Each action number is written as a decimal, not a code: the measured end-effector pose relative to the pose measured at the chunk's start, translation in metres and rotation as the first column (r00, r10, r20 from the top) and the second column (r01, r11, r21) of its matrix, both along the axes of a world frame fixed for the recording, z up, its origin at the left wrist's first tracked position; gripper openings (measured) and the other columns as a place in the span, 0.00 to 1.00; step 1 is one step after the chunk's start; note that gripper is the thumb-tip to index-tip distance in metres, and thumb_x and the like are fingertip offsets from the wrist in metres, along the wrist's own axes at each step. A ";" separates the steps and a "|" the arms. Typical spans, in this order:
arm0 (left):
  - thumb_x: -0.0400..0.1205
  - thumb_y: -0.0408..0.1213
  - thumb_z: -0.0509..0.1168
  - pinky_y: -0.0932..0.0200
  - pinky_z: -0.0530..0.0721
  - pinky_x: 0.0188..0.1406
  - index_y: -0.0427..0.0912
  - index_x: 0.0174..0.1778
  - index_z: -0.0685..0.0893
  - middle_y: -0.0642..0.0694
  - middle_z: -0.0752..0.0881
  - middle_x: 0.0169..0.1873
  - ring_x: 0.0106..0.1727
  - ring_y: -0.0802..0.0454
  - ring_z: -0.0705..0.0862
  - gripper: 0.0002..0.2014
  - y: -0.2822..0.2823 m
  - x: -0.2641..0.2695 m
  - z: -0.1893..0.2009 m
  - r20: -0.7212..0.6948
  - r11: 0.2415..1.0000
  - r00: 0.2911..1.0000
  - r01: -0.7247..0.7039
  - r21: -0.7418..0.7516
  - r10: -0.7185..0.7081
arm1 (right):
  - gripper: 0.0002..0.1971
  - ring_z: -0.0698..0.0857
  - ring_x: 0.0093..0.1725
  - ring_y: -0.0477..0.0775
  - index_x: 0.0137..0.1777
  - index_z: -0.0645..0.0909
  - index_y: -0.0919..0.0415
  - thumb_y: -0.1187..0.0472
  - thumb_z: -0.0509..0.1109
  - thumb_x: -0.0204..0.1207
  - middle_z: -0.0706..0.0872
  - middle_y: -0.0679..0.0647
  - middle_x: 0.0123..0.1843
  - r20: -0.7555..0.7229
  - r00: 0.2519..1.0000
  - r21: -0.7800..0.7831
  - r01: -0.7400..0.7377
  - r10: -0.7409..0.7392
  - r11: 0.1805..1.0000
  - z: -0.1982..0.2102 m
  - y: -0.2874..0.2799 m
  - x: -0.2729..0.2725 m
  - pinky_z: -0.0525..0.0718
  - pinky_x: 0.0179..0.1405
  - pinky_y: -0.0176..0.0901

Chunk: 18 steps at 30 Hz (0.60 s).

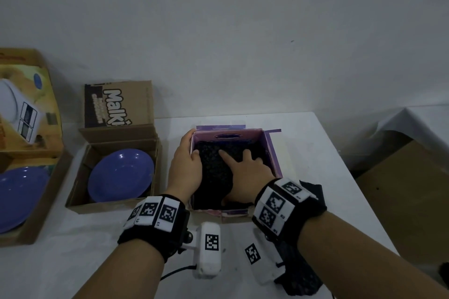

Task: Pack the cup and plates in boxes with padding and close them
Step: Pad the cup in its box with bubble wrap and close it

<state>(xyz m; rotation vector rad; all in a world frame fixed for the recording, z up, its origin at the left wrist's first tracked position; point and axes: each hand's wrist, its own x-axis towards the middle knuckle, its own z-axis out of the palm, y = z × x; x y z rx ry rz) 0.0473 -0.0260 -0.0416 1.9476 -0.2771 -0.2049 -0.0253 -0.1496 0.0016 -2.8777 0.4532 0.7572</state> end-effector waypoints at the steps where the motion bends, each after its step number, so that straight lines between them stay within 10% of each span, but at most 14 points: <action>1: 0.85 0.27 0.51 0.59 0.68 0.67 0.54 0.77 0.66 0.48 0.73 0.74 0.72 0.50 0.72 0.26 0.000 0.000 0.001 -0.003 1.000 1.000 0.000 0.001 0.000 | 0.60 0.64 0.73 0.71 0.80 0.36 0.33 0.36 0.79 0.60 0.51 0.63 0.80 -0.018 1.000 -0.017 0.010 -0.011 1.000 -0.001 0.001 0.003 0.78 0.61 0.60; 8: 0.78 0.19 0.52 0.62 0.71 0.58 0.55 0.76 0.67 0.48 0.78 0.67 0.62 0.54 0.76 0.34 -0.003 -0.003 0.004 -0.007 1.000 1.000 -0.021 0.008 0.021 | 0.54 0.65 0.72 0.73 0.80 0.39 0.34 0.34 0.74 0.63 0.53 0.65 0.79 0.068 0.997 -0.059 -0.038 0.042 0.998 -0.012 0.005 0.006 0.79 0.57 0.58; 12: 0.77 0.22 0.56 0.57 0.74 0.59 0.58 0.75 0.68 0.46 0.79 0.66 0.64 0.47 0.78 0.33 0.000 -0.003 0.002 0.030 0.997 0.999 -0.035 0.066 0.033 | 0.55 0.73 0.71 0.65 0.81 0.47 0.38 0.32 0.76 0.58 0.63 0.58 0.78 0.186 0.979 0.182 0.044 -0.079 0.982 0.017 -0.013 -0.006 0.77 0.66 0.56; 15: 0.76 0.23 0.56 0.51 0.74 0.65 0.55 0.77 0.65 0.43 0.76 0.69 0.67 0.43 0.77 0.35 0.000 -0.004 0.004 0.086 0.987 0.995 -0.055 0.148 0.042 | 0.21 0.83 0.55 0.56 0.61 0.78 0.50 0.44 0.72 0.71 0.83 0.55 0.57 0.545 0.749 0.368 0.190 -0.377 0.910 0.031 -0.043 -0.020 0.80 0.53 0.45; 18: 0.76 0.24 0.57 0.51 0.73 0.64 0.54 0.79 0.63 0.41 0.75 0.71 0.67 0.39 0.76 0.35 0.000 -0.006 0.006 0.171 0.966 0.985 -0.068 0.251 0.025 | 0.05 0.83 0.48 0.59 0.52 0.78 0.58 0.59 0.62 0.82 0.86 0.58 0.48 0.581 0.530 0.515 0.349 -0.618 0.783 0.014 -0.080 -0.049 0.73 0.42 0.43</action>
